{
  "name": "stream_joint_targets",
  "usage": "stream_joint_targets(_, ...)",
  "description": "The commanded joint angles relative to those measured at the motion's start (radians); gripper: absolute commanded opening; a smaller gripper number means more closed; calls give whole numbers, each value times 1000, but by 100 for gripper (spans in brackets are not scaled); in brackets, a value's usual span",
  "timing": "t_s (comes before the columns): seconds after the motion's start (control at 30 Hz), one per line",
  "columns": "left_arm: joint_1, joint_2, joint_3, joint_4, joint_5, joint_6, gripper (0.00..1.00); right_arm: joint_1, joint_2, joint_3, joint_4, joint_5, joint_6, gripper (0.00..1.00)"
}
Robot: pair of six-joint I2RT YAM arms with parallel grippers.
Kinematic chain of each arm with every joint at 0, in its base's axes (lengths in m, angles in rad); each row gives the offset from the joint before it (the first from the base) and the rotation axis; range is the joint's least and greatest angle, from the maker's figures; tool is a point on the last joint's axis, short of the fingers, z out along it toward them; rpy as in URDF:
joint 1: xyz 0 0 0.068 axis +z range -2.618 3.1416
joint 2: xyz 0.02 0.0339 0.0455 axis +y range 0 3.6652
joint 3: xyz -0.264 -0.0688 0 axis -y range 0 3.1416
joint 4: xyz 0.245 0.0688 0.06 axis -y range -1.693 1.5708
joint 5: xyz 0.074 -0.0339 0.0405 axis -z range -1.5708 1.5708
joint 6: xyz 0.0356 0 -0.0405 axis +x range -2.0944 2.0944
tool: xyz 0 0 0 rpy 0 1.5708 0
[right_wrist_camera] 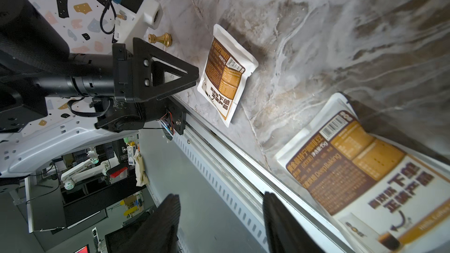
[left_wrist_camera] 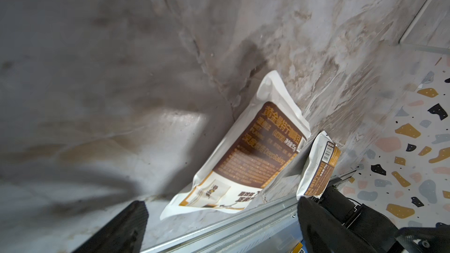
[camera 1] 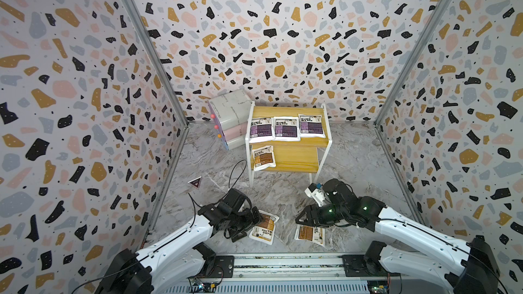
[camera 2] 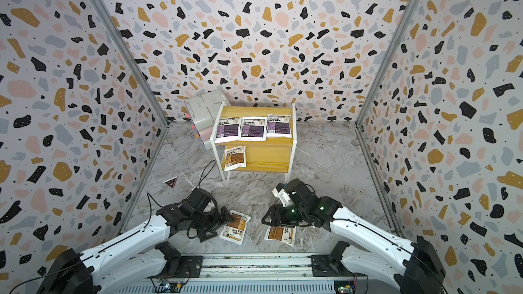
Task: Place the bagged coffee beans on the shelf by color
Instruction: Adjust the bagged coffee beans at the center of the board.
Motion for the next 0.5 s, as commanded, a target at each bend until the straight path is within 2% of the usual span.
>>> stream_joint_targets(0.0, -53, 12, -15, 76, -32, -29, 100, 0, -59, -25, -90, 32, -8, 60)
stream_joint_targets(0.23, -234, 131, -35, 295, -101, -200, 100, -63, -141, -40, -172, 21, -36, 61)
stream_joint_targets(0.37, -316, 241, 25, 401, -129, -261, 100, -109, -184, -33, -234, 7, -61, 61)
stream_joint_targets(0.47, -355, 344, 120, 454, -136, -270, 100, -121, -216, -42, -254, 1, -59, 61)
